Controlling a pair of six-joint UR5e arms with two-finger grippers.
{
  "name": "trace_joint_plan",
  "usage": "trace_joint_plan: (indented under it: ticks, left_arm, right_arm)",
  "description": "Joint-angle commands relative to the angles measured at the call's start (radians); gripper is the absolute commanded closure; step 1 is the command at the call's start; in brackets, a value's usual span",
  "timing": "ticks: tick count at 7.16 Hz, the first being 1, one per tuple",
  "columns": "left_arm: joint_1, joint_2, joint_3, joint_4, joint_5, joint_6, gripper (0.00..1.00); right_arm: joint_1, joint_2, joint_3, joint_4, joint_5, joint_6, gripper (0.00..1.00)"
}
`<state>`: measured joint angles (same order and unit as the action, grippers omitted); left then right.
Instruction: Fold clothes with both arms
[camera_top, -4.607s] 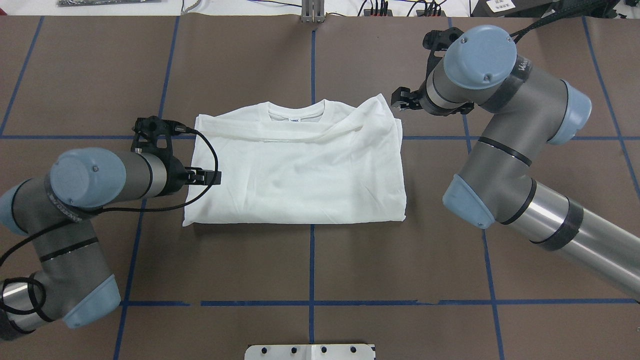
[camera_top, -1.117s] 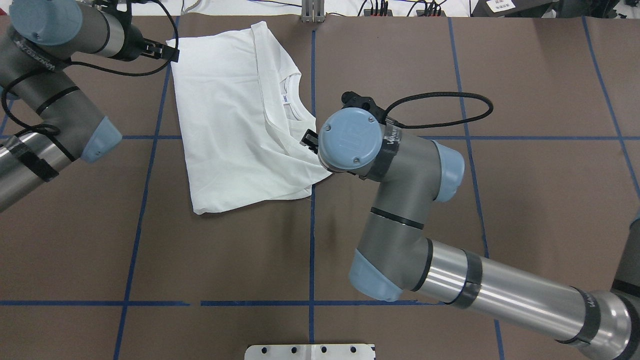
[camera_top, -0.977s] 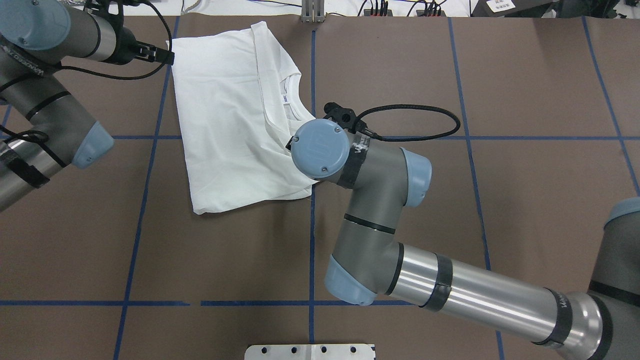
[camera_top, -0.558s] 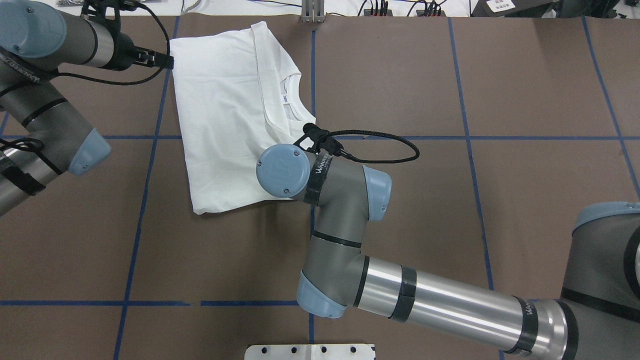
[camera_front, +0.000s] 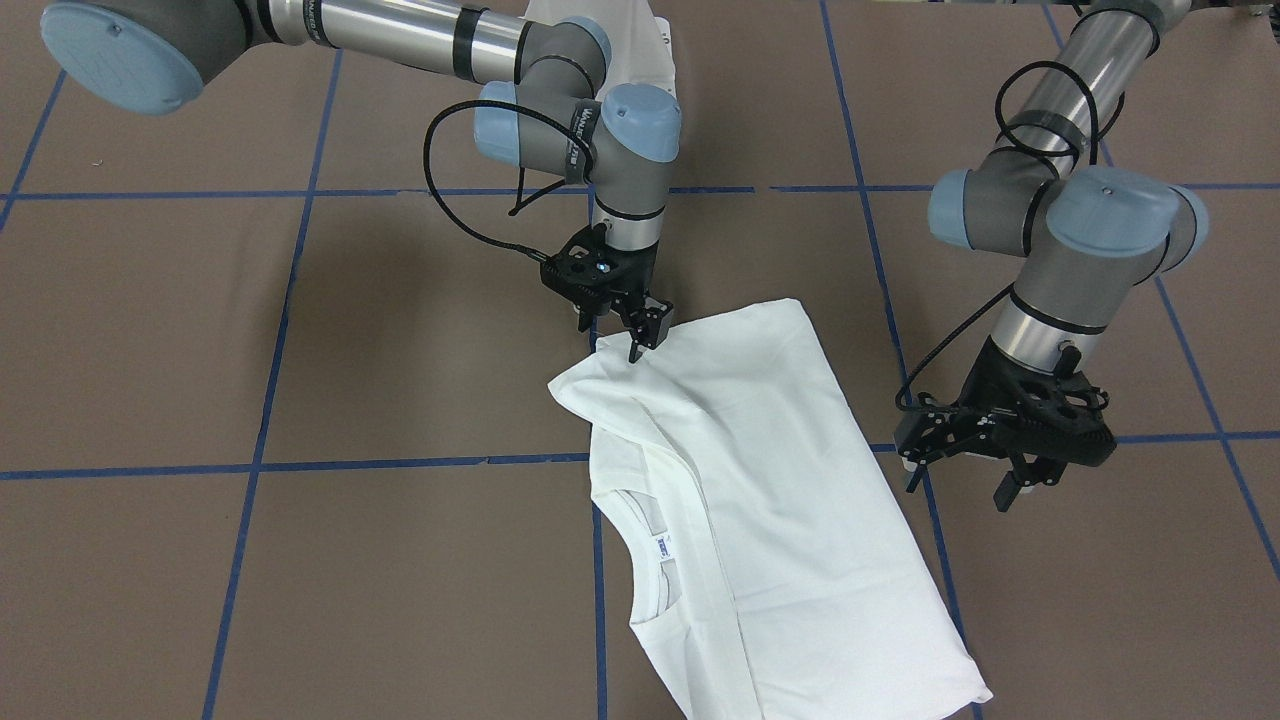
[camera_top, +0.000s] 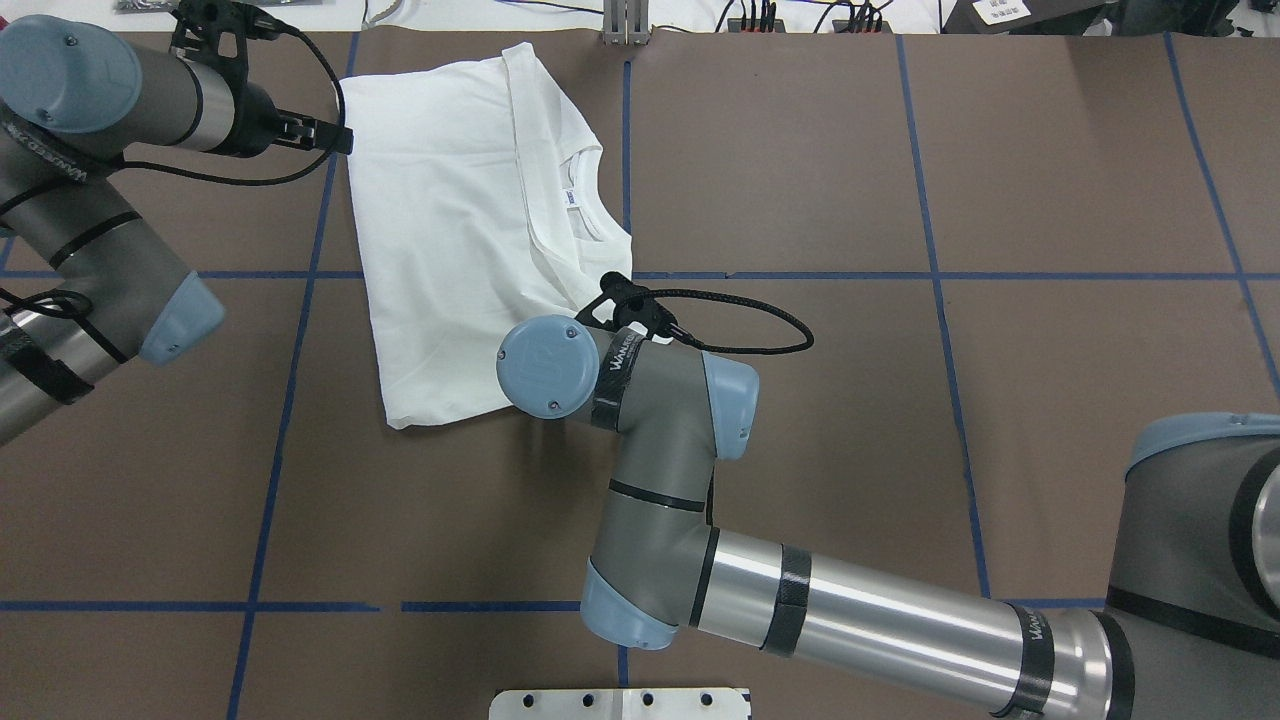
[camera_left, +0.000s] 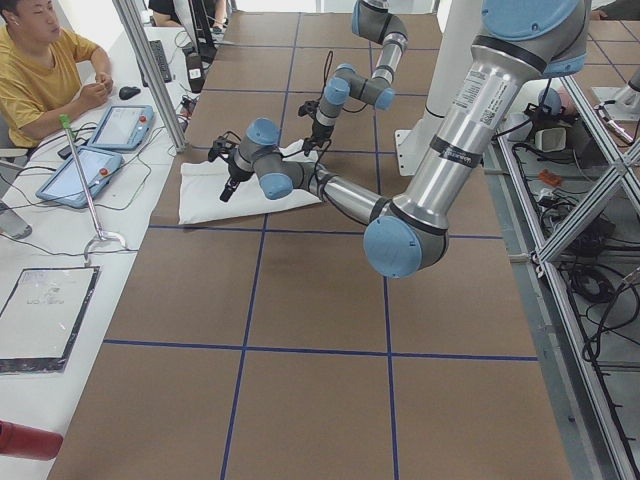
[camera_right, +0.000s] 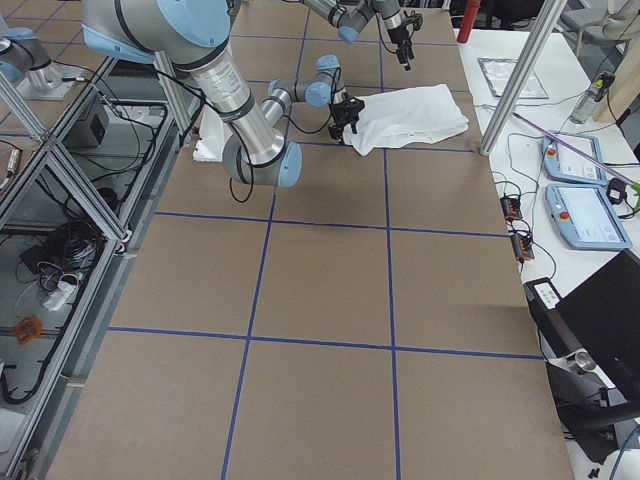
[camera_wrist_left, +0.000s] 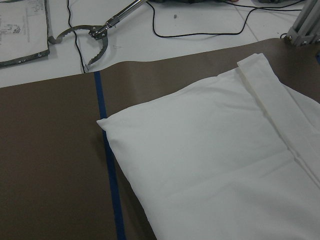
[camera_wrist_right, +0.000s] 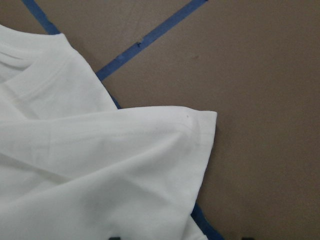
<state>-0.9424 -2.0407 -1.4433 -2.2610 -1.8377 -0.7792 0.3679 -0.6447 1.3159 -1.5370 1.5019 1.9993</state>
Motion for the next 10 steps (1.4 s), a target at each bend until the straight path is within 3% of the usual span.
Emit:
trace_joint_plan:
  ticks: [1, 4, 8, 10]
  left_arm:
    - [0.001, 0.001, 0.001, 0.0, 0.0, 0.001, 0.0]
    - [0.001, 0.002, 0.003, 0.0, 0.002, 0.001, 0.0]
    - [0.02, 0.001, -0.005, -0.005, -0.002, -0.023, 0.0]
    - [0.173, 0.094, -0.133, -0.014, 0.059, -0.24, 0.0]
  right_arm:
    - [-0.009, 0.01, -0.01, 0.0, 0.0, 0.018, 0.29]
    - [-0.007, 0.051, -0.052, 0.0, -0.011, 0.039, 1.0]
    - [0.045, 0.034, -0.024, -0.008, -0.006, 0.001, 1.0]
    - [0.048, 0.022, -0.009, -0.009, -0.009, 0.001, 1.0]
